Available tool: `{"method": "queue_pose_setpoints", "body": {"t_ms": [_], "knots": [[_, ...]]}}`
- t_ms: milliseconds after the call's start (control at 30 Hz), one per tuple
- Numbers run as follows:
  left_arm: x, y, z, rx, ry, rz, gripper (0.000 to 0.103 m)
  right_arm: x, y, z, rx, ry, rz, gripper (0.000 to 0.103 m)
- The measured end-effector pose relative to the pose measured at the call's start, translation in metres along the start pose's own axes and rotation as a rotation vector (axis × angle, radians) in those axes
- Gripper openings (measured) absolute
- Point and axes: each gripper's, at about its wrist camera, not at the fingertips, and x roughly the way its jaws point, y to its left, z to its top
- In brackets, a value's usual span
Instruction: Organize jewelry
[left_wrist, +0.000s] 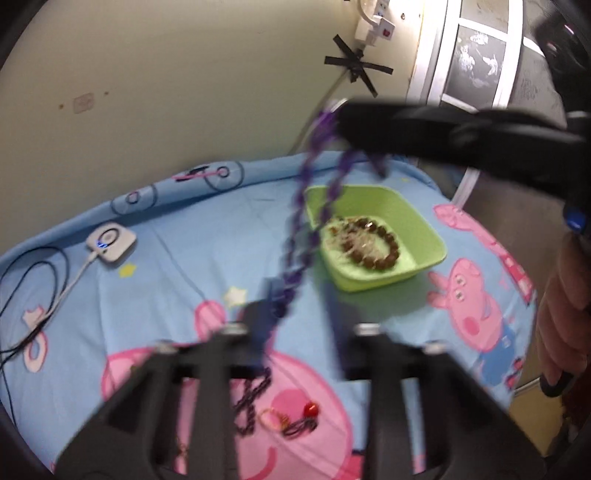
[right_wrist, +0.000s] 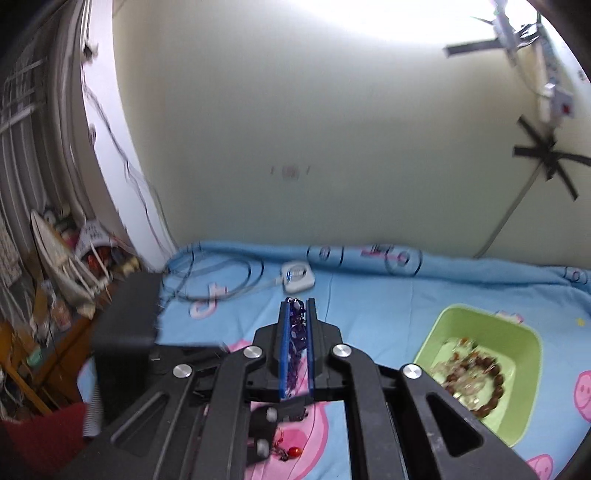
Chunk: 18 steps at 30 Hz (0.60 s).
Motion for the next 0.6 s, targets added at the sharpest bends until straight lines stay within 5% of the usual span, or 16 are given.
{"method": "queue_pose_setpoints", "body": {"t_ms": [367, 600], "knots": [[-0.006, -0.061, 0.099, 0.119, -0.124, -0.044, 0.007, -0.063, -0.052, 0.052, 0.044, -0.167, -0.074, 0.0], [0.054, -0.082, 0.11, 0.098, -0.044, -0.093, 0.007, -0.054, -0.11, 0.023, 0.138, -0.131, -0.121, 0.0]]}}
